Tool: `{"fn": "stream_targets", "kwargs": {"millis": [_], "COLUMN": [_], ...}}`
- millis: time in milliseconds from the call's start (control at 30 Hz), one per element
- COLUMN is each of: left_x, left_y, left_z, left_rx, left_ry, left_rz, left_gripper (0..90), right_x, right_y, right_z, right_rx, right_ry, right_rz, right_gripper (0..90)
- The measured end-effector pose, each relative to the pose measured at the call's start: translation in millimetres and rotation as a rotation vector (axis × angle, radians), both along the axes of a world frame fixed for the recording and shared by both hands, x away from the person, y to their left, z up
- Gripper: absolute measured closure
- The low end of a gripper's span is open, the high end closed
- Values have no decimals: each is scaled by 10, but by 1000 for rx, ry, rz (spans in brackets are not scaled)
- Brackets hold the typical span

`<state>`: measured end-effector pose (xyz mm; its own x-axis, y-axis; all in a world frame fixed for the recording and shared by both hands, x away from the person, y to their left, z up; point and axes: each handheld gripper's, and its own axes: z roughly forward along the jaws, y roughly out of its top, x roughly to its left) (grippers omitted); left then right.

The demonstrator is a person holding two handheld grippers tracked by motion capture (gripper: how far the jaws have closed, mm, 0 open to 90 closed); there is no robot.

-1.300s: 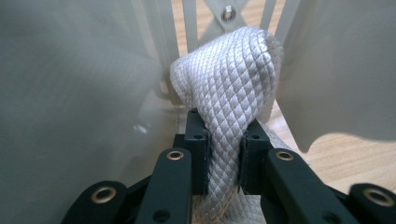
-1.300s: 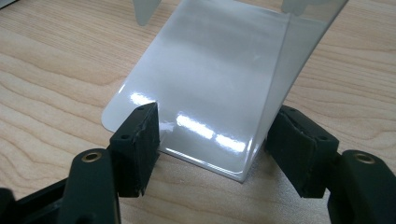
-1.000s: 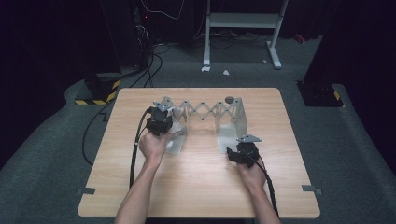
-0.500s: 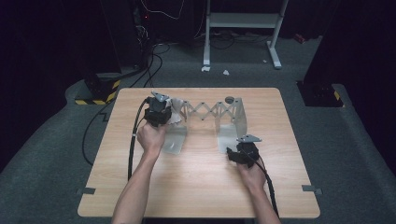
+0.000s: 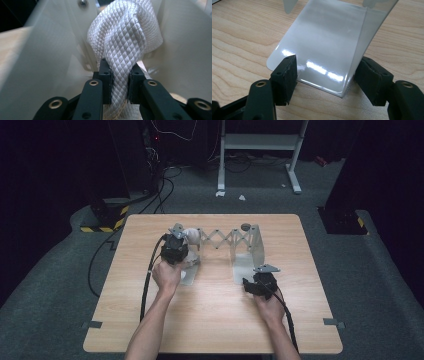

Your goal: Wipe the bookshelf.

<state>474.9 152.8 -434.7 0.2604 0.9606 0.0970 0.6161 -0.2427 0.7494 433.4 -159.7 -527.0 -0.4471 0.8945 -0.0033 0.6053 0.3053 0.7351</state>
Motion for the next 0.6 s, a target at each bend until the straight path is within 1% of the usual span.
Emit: {"fn": "stream_targets", "kwargs": {"millis": [67,133,167,233,267,367,433,467,567,600], "left_x": [6,5,3,-2,-2,-7,17,17,31,34], "left_y": [-1,-17,-33,-44,-44,-48,-59,-59,-68,-67], "left_z": [-72,-145,-222,-293,-293,-388,-473,-473,-594,-635], "left_rx": [-3,9,2,5,5,0,2,2,3,-3], "left_ry": [12,23,36,47,47,65,87,87,121,131], "left_rz": [0,-5,-8,-14,-14,-17,-27,-27,-33,-31], "left_gripper": [775,775,775,775,775,776,776,776,775,775], "right_x": [0,0,0,0,0,-1,3,6,7,6], "right_y": [0,0,0,-1,-1,-1,-1,0,1,1], "right_z": [0,0,0,0,0,0,0,0,-1,0], "right_rx": [0,0,-1,-1,-1,-1,0,0,0,-1], "right_ry": [0,0,0,-1,-1,-1,-1,0,0,0], "right_rz": [1,1,1,2,2,2,1,1,1,1], "right_gripper": [346,346,346,346,346,346,344,343,343,343]}}
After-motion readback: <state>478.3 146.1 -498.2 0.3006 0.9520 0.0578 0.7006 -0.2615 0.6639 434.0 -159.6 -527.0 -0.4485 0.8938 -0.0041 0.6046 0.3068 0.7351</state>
